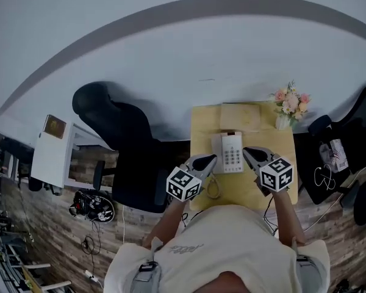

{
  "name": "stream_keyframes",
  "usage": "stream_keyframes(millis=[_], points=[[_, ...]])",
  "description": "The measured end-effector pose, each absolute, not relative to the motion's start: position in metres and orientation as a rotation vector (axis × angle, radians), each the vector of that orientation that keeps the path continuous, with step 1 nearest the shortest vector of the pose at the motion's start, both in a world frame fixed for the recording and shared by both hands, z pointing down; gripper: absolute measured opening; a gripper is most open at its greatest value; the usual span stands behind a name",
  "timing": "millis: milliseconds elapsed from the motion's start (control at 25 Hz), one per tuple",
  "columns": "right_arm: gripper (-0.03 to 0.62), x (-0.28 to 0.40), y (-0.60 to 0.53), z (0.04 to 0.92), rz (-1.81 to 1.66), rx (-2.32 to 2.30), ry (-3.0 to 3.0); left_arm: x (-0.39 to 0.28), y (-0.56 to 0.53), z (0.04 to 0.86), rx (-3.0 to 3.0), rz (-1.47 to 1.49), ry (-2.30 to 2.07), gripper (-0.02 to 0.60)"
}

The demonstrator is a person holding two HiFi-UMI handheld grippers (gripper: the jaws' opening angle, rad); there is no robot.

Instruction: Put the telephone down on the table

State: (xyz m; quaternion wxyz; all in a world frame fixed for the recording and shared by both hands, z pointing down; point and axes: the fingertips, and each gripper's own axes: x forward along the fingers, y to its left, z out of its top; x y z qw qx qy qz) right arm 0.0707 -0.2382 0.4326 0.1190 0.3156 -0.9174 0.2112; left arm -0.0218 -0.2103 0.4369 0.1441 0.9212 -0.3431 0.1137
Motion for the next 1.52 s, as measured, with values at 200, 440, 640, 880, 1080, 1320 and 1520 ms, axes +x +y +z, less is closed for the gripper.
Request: stream_keyframes(millis=[200,440,640,880,1080,1320,1520], points=[[0.002,0.072,-0.234,0.388,0.423,0.949,-2.695,-0.014,-0.213,0.396,2.761,0.303,-1.012,0.017],[0.003,0.070,-0.232,0.328,0.201,1.020,-2.743,-0.014,-0.228,0.373,2.908,0.451,-1.102,0.017],[0.003,0.075,-0.244,0.291,0.047,1.142,-2.775,-0.024,-0.253,0.341,2.905,0.308,-1.199,0.018],[0.003,0.072,-0.253,0.251,-0.096,1.228,-2.828,-0.049,-0.276,0.281,2.961,0.227,-1.439,0.018],[0.003,0.059,-0.260,0.240,-0.131,1.232,-2.859,-0.072,-0.283,0.254,2.929,0.110,-1.534,0.018],[0.003,0.047,-0.263,0.238,-0.222,1.257,-2.807,-0.085,-0.283,0.247,2.882,0.002,-1.600,0.018],[0.002,0.052,-0.266,0.241,-0.267,1.318,-2.754,-0.076,-0.283,0.265,2.873,0.058,-1.544,0.018]])
